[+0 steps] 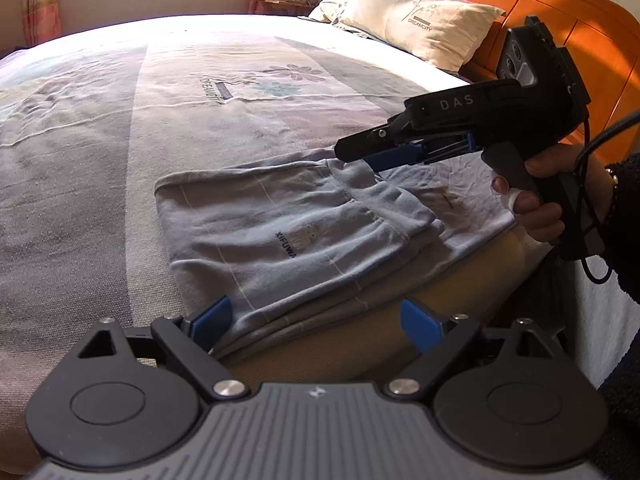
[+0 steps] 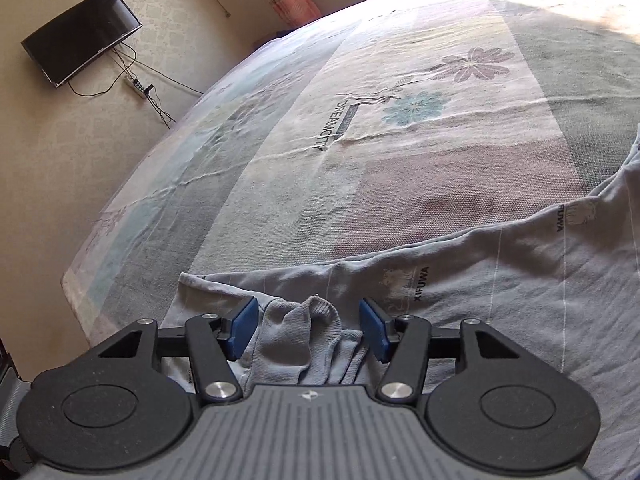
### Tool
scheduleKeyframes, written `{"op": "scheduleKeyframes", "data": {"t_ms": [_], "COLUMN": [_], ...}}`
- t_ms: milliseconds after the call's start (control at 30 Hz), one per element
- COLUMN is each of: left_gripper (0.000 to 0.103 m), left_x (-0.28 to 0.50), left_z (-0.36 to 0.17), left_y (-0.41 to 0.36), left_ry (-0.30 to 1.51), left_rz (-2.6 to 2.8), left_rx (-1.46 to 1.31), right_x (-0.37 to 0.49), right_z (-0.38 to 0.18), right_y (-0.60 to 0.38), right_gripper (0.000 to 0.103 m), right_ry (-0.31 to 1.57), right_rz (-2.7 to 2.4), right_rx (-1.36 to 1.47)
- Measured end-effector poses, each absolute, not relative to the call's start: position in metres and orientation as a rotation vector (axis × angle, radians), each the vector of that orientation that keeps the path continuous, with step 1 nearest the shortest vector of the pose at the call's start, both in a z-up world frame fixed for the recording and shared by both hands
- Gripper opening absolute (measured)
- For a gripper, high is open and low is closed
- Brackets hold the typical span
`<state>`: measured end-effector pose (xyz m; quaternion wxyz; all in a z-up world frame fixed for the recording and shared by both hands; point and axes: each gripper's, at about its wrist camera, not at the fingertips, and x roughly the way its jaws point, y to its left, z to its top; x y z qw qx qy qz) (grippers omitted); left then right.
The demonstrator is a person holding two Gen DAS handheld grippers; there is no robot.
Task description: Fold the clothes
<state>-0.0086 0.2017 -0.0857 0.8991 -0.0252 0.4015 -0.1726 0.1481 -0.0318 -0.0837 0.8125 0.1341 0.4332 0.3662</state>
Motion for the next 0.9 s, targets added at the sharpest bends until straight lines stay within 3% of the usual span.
{"op": "scheduleKeyframes", "data": {"t_ms": [167, 500, 700, 767, 900], "left_gripper": [0.092, 0.092, 0.095, 0.095, 0.095], "left_x": [-0.007, -0.007, -0.008, -0.009, -0.006], "left_z": [-0.086, -0.086, -0.084, -0.077, -0.057], "left_y": [0.201, 0.201, 0.197, 0.201, 0.211], "left_ry": [0.831, 0.83, 0.838, 0.833, 0.783], "left_rz": [-0.352, -0.353, -0.344, -0.341, -0.314], "left_rx": [-0.056, -0.052, -0.038, -0.041, -0.014], "right_x": [0.148, 0.141, 0.114, 0.104, 0.085], "right_z": [-0.078, -0.091, -0.088, -0.092, -0.076], "right_y": [-0.031, -0.078, -0.065, -0.061, -0.061], "right_gripper": [0.061, 0.062, 0.062, 0.055, 0.055], "right_ry": [0.917, 0.98, 1.034, 1.065, 0.985], "right_rz": [0.844, 0.816, 0.884, 0.877, 0.872], "right_rx": [0.324, 0.655, 0.53, 0.465, 0.328]}}
